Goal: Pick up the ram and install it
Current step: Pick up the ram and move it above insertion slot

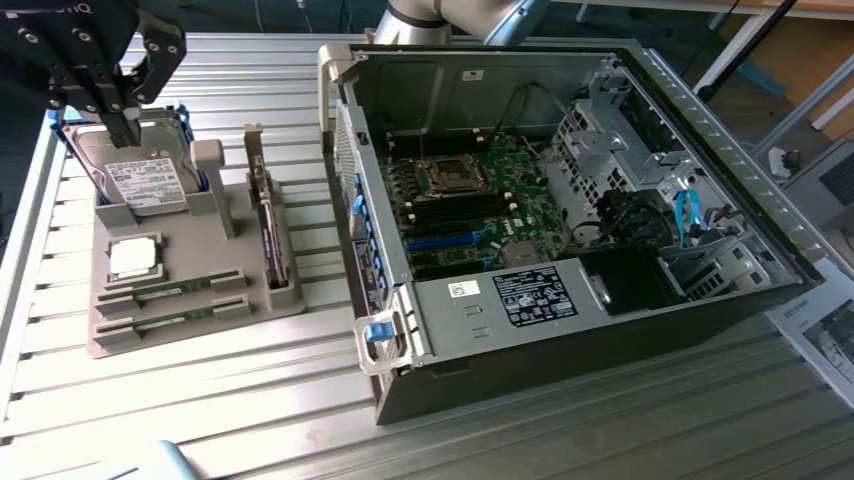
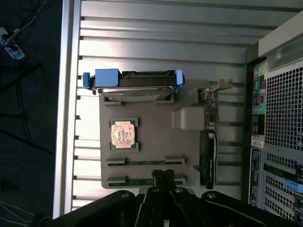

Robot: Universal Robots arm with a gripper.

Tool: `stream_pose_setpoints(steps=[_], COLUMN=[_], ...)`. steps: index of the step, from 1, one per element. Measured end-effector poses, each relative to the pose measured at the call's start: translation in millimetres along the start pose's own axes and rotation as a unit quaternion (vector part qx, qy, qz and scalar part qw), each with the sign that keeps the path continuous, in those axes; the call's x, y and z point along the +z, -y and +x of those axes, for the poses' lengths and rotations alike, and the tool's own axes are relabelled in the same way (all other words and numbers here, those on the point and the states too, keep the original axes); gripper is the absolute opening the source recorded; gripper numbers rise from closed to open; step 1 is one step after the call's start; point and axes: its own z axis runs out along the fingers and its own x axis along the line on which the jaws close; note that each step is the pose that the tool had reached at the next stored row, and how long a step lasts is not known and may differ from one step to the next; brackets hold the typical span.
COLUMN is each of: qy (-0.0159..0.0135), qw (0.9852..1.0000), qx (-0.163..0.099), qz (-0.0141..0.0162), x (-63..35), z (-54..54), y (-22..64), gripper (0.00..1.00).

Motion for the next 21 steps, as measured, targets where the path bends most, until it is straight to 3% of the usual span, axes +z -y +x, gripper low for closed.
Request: stream_pose_setpoints(steps=[6, 12, 17, 21], qy=[-0.0013, -0.0030, -0.0044, -0.0057], qw=[0.9996, 0.9978, 0.9949, 0.9914], qx=[-0.030, -0.066, -0.101, -0.131], qz=[-0.0007, -0.0016, -0.0025, -0.0032], x=[0.0, -0.1, 0.0, 0.0], z=[0.0, 0.1, 0.1, 0.1], y=[0.5, 0.8, 1.0, 1.0], gripper=[0.10, 0.10, 0.10, 0.10])
